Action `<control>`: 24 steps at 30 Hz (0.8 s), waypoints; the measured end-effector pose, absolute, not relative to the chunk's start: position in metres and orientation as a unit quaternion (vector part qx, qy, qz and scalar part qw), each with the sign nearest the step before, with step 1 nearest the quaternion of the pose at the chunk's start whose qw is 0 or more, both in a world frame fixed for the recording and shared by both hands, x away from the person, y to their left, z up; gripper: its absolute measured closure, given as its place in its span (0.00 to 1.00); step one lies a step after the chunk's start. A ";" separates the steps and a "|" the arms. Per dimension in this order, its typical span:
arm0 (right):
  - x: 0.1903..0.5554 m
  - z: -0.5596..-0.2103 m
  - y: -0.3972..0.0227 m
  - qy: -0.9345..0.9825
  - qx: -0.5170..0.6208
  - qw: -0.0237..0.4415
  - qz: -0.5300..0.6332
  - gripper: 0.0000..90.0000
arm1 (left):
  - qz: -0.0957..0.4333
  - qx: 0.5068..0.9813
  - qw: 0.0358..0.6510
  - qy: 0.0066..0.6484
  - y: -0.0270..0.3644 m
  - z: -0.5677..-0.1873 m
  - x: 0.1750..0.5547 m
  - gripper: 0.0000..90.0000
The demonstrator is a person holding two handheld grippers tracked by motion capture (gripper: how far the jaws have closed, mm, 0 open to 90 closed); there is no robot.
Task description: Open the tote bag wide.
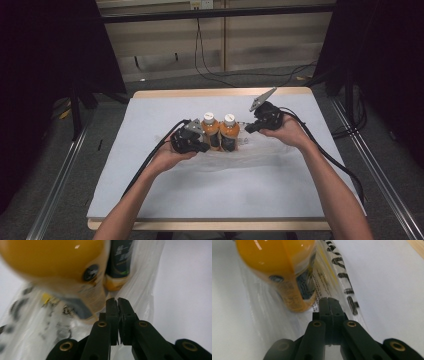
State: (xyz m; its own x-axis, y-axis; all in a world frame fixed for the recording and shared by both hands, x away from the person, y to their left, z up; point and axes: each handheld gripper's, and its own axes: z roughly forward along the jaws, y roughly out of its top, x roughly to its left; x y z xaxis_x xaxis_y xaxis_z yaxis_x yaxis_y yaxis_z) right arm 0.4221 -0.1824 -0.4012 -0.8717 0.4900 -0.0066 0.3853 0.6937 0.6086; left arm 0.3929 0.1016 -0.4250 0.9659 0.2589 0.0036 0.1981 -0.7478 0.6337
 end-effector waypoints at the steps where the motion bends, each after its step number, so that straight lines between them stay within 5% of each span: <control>1: 0.425 -0.402 -0.179 0.918 0.241 0.082 0.306 1.00 | 0.043 0.935 0.330 0.120 0.099 -0.427 0.392 0.97; 24: 0.466 -0.448 -0.148 0.915 0.292 0.039 0.277 1.00 | 0.029 0.952 0.290 0.092 0.067 -0.465 0.365 1.00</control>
State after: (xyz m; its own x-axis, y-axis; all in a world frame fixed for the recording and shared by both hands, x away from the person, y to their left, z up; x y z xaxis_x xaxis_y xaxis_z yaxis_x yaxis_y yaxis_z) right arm 0.4664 -0.1478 -0.4483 -0.8266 0.5555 0.0896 0.5118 0.6761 0.5301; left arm 0.3655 0.0665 -0.4648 0.9814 0.1919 0.0010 0.1587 -0.8146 0.5579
